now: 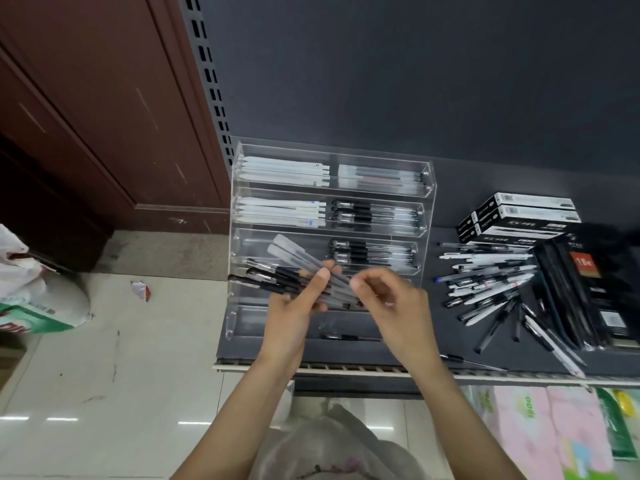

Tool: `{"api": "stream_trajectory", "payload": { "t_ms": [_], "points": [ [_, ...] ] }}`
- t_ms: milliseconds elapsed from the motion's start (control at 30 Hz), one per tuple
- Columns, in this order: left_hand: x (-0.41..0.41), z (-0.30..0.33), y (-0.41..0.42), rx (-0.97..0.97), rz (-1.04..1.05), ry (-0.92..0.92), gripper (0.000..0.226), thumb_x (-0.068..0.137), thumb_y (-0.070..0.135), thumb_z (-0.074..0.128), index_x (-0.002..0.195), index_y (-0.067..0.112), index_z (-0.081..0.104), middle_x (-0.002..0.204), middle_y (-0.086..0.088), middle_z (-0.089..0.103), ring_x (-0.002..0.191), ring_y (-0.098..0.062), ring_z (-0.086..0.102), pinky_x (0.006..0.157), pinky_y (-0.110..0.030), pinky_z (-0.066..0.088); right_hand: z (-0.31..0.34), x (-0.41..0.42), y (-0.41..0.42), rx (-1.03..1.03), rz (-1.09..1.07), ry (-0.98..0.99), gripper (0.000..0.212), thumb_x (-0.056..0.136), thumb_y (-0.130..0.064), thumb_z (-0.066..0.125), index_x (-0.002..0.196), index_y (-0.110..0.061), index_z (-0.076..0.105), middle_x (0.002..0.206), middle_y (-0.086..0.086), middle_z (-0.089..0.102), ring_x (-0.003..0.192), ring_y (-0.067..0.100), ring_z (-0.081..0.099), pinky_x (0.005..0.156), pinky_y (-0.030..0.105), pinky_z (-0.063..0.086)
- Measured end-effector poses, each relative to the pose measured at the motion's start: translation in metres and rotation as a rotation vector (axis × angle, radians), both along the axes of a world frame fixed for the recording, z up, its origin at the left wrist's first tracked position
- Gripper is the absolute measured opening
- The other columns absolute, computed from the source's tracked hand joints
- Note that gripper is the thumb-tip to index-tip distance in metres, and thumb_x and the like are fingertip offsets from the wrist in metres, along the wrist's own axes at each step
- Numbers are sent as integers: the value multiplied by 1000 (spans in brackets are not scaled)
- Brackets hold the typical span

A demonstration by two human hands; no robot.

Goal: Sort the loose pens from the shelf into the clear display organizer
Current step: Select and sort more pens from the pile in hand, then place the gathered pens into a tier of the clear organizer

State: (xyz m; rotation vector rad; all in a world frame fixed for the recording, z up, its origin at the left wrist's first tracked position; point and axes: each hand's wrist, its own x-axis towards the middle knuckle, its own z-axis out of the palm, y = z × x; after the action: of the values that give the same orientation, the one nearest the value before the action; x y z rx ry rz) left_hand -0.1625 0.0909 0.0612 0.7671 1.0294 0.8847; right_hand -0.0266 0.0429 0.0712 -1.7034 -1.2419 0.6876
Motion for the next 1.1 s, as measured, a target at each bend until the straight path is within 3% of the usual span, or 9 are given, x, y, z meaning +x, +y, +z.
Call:
{"api": "stream_trajectory", "payload": {
  "t_ms": [67, 200, 300, 433, 567, 667, 767, 833, 1100],
  "points": [
    [10, 1, -2, 17, -8, 23, 22, 88, 20, 62, 106, 13, 71, 103, -1, 73, 98, -14, 67, 70, -19, 51, 5, 23, 5, 0, 148, -191, 8, 86, -28, 66, 90, -21, 71, 81, -15, 69, 75, 2, 65, 69, 23, 53],
    [28, 3, -3, 28, 0, 63, 18, 87, 18, 63, 103, 16, 71, 100, 3, 74, 94, -10, 67, 63, -16, 50, 8, 52, 16, -51, 308, -260, 8, 85, -24, 69, 92, -22, 72, 83, -12, 68, 75, 3, 62, 69, 28, 52],
    [36, 5, 2, 21, 14, 50, 22, 89, 22, 60, 107, 17, 70, 101, 3, 74, 99, -8, 66, 70, -18, 48, 12, 73, 29, 22, 277, -341, 8, 85, -22, 68, 93, -20, 72, 85, -10, 68, 72, 3, 60, 67, 29, 52],
    [38, 7, 17, 11, 72, 15, 24, 88, 23, 58, 107, 14, 69, 103, 2, 73, 99, -6, 66, 73, -18, 47, 37, 121, 76, 254, 96, -763, 9, 89, -21, 66, 94, -17, 72, 87, -4, 68, 72, 12, 59, 62, 26, 49],
    [38, 5, 27, -17, 92, -30, 30, 88, 25, 56, 112, 10, 68, 106, 1, 72, 99, -3, 66, 71, -10, 49, 50, 143, 135, 220, 170, -985, 11, 89, -22, 63, 94, -20, 73, 89, -1, 70, 79, 23, 66, 60, 28, 45],
    [38, 2, 29, -47, 82, -44, 32, 88, 28, 57, 113, 11, 68, 108, 6, 72, 100, 0, 65, 71, -9, 49, 47, 144, 162, 117, 321, -1005, 14, 90, -24, 62, 96, -20, 73, 94, -1, 72, 82, 26, 67, 65, 33, 49],
    [37, 0, 32, -55, 63, -44, 38, 82, 33, 59, 113, 12, 69, 96, 9, 72, 92, 0, 66, 71, -10, 49, 46, 146, 170, -6, 404, -1016, 15, 90, -25, 61, 99, -22, 74, 99, -1, 72, 91, 26, 66, 74, 36, 50],
    [35, -1, 33, -61, 52, -44, 38, 80, 33, 60, 111, 13, 69, 88, 10, 71, 89, 0, 66, 72, -10, 49, 46, 149, 171, -34, 425, -1013, 15, 90, -26, 62, 99, -23, 74, 100, -1, 72, 94, 24, 65, 77, 35, 49],
    [35, -6, 38, -85, 65, 16, 24, 82, 32, 62, 100, 22, 74, 92, 5, 70, 85, -4, 62, 75, -14, 50, 50, 158, 166, -123, 428, -1040, 18, 92, -22, 60, 104, -21, 73, 108, -2, 70, 99, 23, 64, 81, 38, 51]
  ]
}}
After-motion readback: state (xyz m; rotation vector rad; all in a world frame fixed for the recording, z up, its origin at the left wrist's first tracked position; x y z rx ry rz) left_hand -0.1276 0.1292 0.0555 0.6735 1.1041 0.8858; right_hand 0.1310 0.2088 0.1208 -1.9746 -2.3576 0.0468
